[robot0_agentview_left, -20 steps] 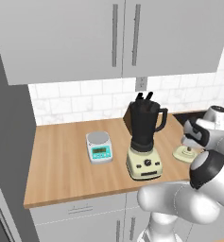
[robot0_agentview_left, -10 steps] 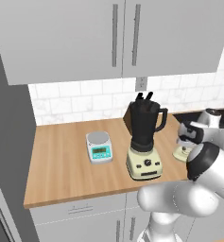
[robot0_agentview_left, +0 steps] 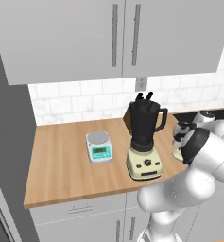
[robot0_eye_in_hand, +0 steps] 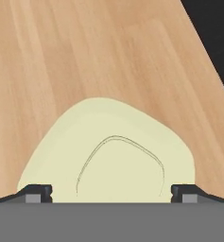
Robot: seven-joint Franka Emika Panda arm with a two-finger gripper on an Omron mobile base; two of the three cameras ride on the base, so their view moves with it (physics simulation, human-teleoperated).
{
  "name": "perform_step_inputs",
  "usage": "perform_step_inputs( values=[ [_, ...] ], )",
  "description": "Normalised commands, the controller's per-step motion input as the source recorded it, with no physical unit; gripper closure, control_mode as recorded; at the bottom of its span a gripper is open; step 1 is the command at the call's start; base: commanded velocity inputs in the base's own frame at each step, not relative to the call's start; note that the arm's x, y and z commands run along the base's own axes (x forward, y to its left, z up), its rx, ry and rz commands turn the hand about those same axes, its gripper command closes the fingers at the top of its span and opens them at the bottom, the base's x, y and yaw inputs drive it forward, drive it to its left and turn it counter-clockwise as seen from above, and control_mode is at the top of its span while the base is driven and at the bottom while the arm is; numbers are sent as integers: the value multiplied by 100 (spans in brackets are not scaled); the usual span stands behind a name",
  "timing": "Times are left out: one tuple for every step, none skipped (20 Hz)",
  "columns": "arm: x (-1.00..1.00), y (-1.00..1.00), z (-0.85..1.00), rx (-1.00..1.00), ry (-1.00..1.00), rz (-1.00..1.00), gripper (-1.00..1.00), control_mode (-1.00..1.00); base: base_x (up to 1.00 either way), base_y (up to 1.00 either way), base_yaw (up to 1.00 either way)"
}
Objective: Close the lid blender by securely placing the lid on top.
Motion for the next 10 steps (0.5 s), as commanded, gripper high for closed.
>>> perform_step_inputs(
  values=[
    [4,0,-19,0,0,0,-100,-100,0,0,0],
    [1,0,-19,0,0,0,-100,-100,0,0,0],
    [0,0,-19,0,0,0,-100,-100,0,0,0],
    [0,-1,-19,0,0,0,-100,-100,0,0,0],
    [0,-17,-9,2,-2,0,-100,-100,0,0,0],
    [0,-14,-11,1,-1,0,-100,-100,0,0,0],
    [0,-17,-5,1,-1,0,-100,-100,0,0,0],
    [0,-9,-8,0,-1,0,-100,-100,0,0,0],
    [0,-4,-11,0,0,0,-100,-100,0,0,0],
    [0,0,-8,0,0,0,-100,-100,0,0,0]
  ],
)
